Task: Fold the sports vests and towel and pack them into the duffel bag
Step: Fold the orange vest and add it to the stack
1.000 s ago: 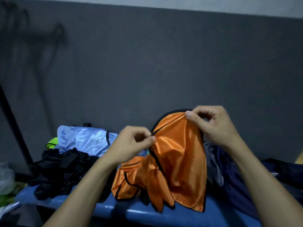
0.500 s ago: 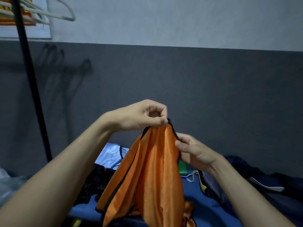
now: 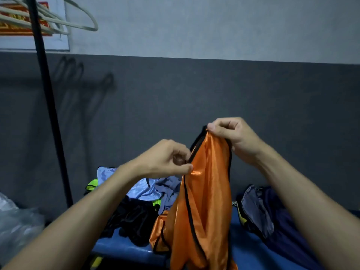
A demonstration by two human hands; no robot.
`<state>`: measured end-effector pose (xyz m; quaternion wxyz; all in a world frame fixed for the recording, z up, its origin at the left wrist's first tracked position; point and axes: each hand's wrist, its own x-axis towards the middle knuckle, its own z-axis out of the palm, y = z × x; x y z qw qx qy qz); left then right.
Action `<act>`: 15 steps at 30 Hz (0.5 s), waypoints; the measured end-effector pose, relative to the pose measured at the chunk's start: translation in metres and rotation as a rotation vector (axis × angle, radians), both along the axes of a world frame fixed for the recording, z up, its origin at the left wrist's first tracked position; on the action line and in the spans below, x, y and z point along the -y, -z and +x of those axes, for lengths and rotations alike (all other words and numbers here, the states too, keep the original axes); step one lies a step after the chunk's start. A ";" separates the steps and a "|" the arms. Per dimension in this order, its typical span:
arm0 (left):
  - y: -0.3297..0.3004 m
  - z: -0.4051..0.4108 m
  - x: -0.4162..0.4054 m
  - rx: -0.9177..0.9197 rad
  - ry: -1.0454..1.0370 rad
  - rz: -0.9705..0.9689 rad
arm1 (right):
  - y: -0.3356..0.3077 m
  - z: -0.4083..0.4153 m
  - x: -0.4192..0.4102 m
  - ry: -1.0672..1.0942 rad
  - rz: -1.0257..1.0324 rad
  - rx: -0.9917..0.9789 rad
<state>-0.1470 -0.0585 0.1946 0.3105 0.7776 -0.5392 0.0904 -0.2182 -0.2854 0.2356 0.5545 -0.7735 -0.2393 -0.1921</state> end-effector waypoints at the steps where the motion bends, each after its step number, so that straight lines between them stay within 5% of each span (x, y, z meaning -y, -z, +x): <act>1: 0.006 0.000 -0.001 0.037 -0.023 0.004 | -0.008 0.000 0.000 0.028 -0.075 0.027; 7: 0.021 0.019 -0.028 0.209 -0.188 0.088 | -0.058 -0.012 0.012 0.217 -0.371 0.188; 15: 0.022 0.039 -0.064 0.318 -0.331 0.191 | -0.049 -0.012 0.035 0.502 -0.270 0.366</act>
